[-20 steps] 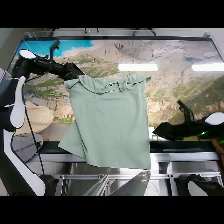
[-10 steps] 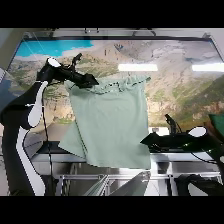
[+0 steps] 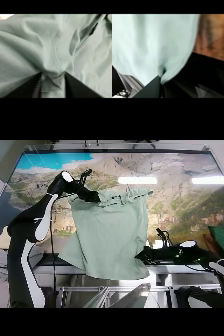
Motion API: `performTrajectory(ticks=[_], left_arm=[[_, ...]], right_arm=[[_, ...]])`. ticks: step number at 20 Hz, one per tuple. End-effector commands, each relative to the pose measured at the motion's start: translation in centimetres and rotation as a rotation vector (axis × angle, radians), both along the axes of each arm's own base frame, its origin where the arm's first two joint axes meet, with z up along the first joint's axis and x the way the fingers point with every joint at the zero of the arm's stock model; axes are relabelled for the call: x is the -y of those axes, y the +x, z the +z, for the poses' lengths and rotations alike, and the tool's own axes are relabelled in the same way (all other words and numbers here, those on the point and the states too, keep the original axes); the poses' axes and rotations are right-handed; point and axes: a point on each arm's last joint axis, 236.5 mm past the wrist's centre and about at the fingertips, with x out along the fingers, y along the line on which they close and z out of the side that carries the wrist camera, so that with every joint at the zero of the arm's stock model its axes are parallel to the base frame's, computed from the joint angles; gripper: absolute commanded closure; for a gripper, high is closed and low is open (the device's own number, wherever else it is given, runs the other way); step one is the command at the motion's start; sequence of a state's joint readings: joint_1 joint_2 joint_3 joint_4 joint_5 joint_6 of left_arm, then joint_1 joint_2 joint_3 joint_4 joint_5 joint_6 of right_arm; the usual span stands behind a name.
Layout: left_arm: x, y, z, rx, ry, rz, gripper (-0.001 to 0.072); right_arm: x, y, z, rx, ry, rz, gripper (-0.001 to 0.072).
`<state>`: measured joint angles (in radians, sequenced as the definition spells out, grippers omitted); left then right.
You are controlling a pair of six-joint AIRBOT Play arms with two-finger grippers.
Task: Fold the shirts.
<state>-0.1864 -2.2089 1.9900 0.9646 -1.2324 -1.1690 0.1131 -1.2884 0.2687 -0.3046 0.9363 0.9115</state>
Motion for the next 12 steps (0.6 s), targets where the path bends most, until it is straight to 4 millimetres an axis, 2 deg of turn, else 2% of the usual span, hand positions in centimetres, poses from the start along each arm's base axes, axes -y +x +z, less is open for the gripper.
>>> performTrajectory(ticks=[1, 4, 6, 7, 9, 11, 12], left_arm=[[1.3, -0.3, 0.7, 0.011, -0.005, -0.035, 0.0686], [3.0, 0.8, 6.0, 0.057, -0.170, -0.047, 0.0682], [2.8, 2.2, 9.9, 0.090, -0.326, 0.019, 0.0682], [2.0, 2.9, 11.5, 0.099, -0.392, 0.068, 0.0682], [-1.3, 3.9, 12.9, 0.086, -0.459, 0.142, 0.0682], [-5.4, 3.5, 13.1, 0.029, -0.470, 0.176, 0.0682], [-7.0, 2.8, 13.0, -0.007, -0.472, 0.175, 0.0682]], right_arm=[[-0.3, 0.6, 0.2, 0.031, 0.018, -0.008, 0.0696], [-0.3, 0.7, 0.2, 0.048, 0.018, 0.005, 0.0696], [-0.3, 0.7, 0.2, 0.050, 0.018, 0.005, 0.0696], [-0.3, 0.7, 0.3, 0.057, 0.021, 0.010, 0.0696], [-0.1, 0.9, 1.3, 0.063, 0.049, 0.042, 0.0696], [1.6, 3.7, 1.9, 0.116, 0.021, 0.023, 0.0697], [3.1, 6.4, 2.5, 0.166, -0.014, -0.007, 0.0696]])
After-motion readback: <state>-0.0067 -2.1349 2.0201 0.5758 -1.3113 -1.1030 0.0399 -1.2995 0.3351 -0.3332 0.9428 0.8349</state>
